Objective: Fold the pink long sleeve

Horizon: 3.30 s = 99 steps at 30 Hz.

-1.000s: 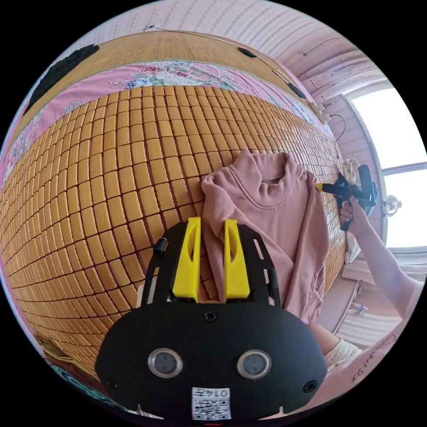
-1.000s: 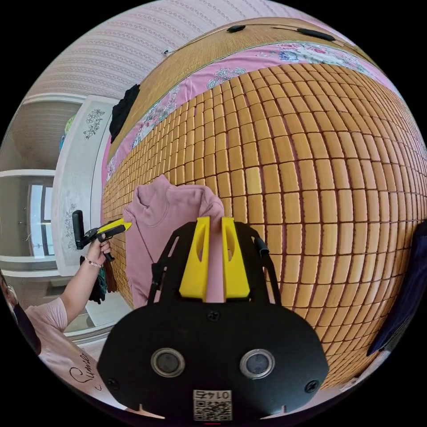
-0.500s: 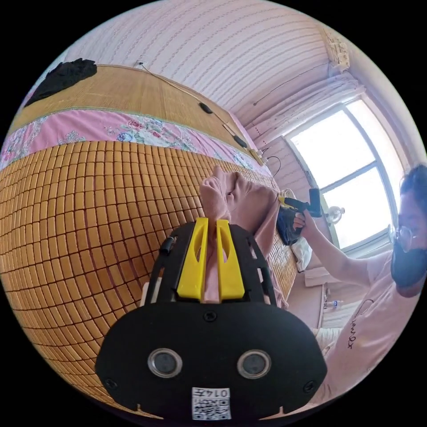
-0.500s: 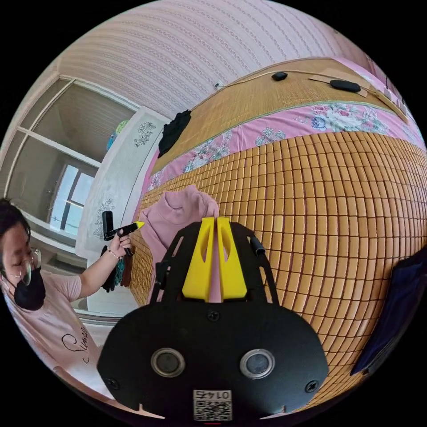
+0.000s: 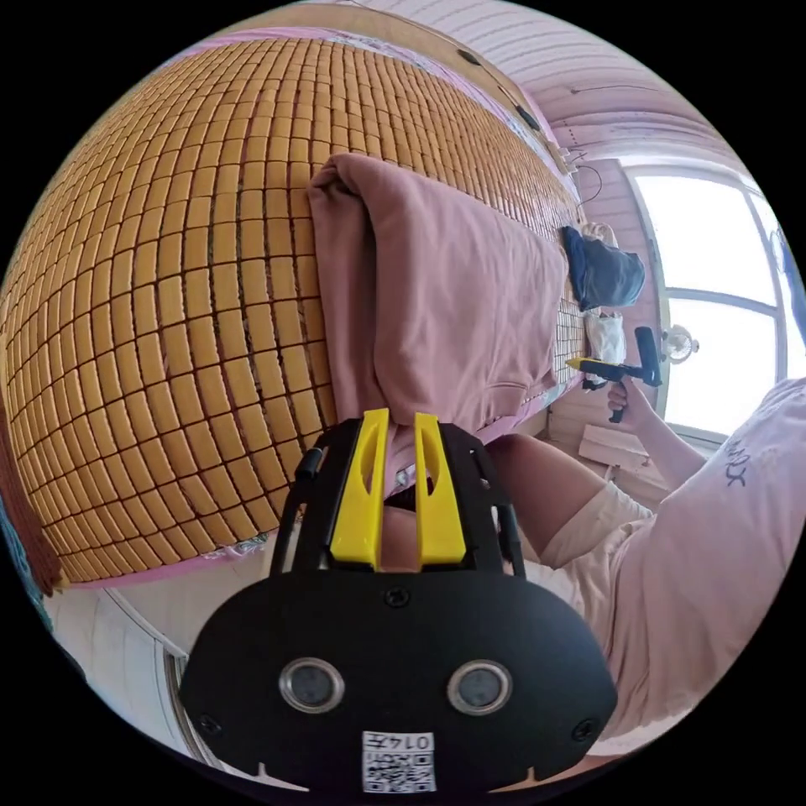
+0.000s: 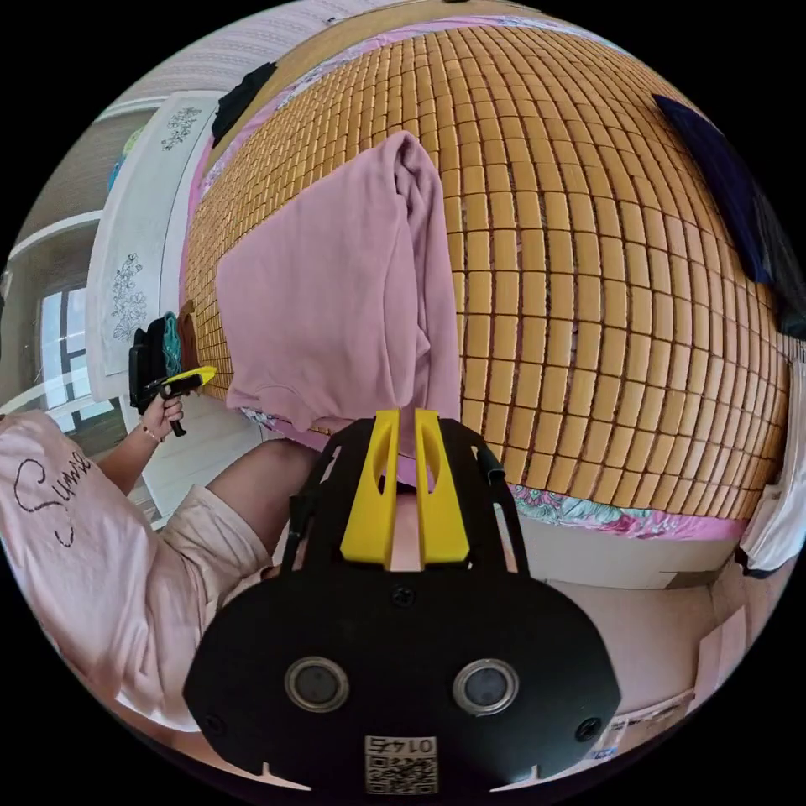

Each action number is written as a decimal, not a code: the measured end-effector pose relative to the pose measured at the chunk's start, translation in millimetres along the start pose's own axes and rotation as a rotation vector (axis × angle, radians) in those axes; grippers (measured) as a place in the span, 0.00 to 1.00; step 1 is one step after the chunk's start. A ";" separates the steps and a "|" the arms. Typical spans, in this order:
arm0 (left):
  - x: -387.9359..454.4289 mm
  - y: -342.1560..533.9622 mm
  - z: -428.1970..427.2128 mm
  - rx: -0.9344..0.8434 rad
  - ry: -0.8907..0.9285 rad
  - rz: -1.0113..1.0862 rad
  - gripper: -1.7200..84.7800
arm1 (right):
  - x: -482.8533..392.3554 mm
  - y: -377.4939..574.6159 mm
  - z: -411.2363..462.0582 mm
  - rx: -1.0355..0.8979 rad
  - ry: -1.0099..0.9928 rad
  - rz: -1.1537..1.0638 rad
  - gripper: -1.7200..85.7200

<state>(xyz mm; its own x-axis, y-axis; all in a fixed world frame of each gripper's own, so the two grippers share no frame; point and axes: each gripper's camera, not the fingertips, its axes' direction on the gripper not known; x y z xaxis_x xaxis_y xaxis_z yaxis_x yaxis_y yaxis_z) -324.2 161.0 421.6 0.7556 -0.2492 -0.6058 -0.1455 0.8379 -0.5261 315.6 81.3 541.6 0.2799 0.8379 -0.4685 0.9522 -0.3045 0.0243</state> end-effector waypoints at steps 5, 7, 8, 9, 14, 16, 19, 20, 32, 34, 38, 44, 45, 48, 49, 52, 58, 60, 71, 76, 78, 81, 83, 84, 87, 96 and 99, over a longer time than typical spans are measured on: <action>29.5 7.3 15.7 0.060 -0.095 -0.025 0.12 | -31.1 2.6 13.0 0.109 0.023 0.052 0.14; 34.0 6.9 22.5 0.105 -0.057 -0.058 0.12 | -41.8 -4.7 21.9 0.123 0.001 0.088 0.13; 36.0 5.7 29.9 0.116 -0.056 -0.086 0.12 | -44.4 -6.8 25.3 0.121 -0.015 0.096 0.13; 38.9 3.7 40.6 0.096 -0.085 -0.095 0.12 | -49.5 -12.0 34.8 0.078 -0.006 0.111 0.10; 56.8 9.7 78.8 0.020 -0.225 -0.011 0.09 | -94.2 -23.0 57.7 -0.010 0.238 -0.002 0.05; 64.9 14.8 84.0 0.005 -0.242 0.024 0.09 | -128.4 -22.6 70.4 -0.045 0.384 -0.120 0.05; 86.0 23.8 96.0 -0.023 -0.330 0.149 0.08 | -163.1 -17.9 85.5 -0.079 0.521 -0.262 0.04; 98.0 28.7 102.5 -0.037 -0.391 0.222 0.08 | -168.7 -17.4 87.9 -0.089 0.539 -0.283 0.04; 140.9 103.3 142.0 0.057 -0.572 0.494 0.07 | -245.4 -14.1 115.9 -0.369 0.608 -0.664 0.03; 143.1 114.7 145.6 0.086 -0.580 0.479 0.07 | -260.9 -9.4 122.8 -0.402 0.644 -0.671 0.03; 144.0 147.1 153.1 0.220 -0.586 0.378 0.07 | -285.9 19.3 134.5 -0.334 0.770 -0.691 0.03; 135.2 213.7 121.5 0.483 -0.309 0.055 0.05 | -295.9 72.9 105.1 -0.007 0.729 -0.398 0.04; 144.2 238.1 113.7 0.553 -0.287 0.074 0.03 | -297.0 93.3 88.2 0.082 0.654 -0.332 0.04; 164.2 293.5 110.9 0.628 -0.271 0.102 0.02 | -301.7 165.5 56.0 0.301 0.452 -0.305 0.02; 167.4 302.7 112.9 0.628 -0.259 0.103 0.01 | -303.1 193.7 53.4 0.347 0.431 -0.315 0.02; 185.3 338.5 129.7 0.598 -0.220 0.153 0.01 | -305.4 246.4 68.3 0.319 0.448 -0.327 0.01; 215.0 370.7 164.5 0.488 -0.335 0.213 0.03 | -329.0 291.3 112.2 0.205 0.460 -0.407 0.01; 226.9 363.8 177.0 0.392 -0.383 0.235 0.06 | -344.5 284.7 121.6 0.173 0.457 -0.443 0.01; 270.7 287.9 221.0 0.314 -0.382 0.430 0.01 | -488.7 139.2 134.6 0.091 0.633 -0.751 0.01; 278.9 240.8 241.3 0.276 -0.417 0.453 0.01 | -531.1 34.3 145.9 0.006 0.727 -0.771 0.01; 277.7 222.7 257.9 0.223 -0.468 0.450 0.01 | -533.2 5.9 158.5 -0.029 0.766 -0.759 0.01; 270.5 214.6 281.3 0.161 -0.483 0.478 0.01 | -520.9 -26.5 187.3 -0.118 0.759 -0.721 0.01; 268.4 216.1 283.9 0.171 -0.466 0.496 0.01 | -518.9 -35.2 187.6 -0.113 0.724 -0.721 0.01; 266.8 216.0 284.5 0.175 -0.446 0.493 0.01 | -517.7 -41.7 185.6 -0.146 0.698 -0.726 0.01; 267.7 217.6 288.0 0.183 -0.439 0.518 0.01 | -518.9 -57.7 169.8 -0.258 0.613 -0.740 0.01; 274.7 224.5 298.9 0.215 -0.471 0.538 0.01 | -510.1 -98.0 177.5 -0.211 0.699 -0.718 0.01; 274.7 224.6 300.4 0.210 -0.462 0.540 0.01 | -514.9 -93.1 174.4 -0.330 0.777 -0.832 0.01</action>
<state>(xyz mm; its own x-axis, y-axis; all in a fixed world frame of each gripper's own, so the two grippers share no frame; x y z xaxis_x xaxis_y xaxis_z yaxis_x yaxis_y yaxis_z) 42.5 426.7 316.3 0.8118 0.4148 -0.4109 -0.4827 0.8728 -0.0726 61.6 -400.8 626.5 -0.5494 0.8084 0.2114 0.8304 0.5000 0.2460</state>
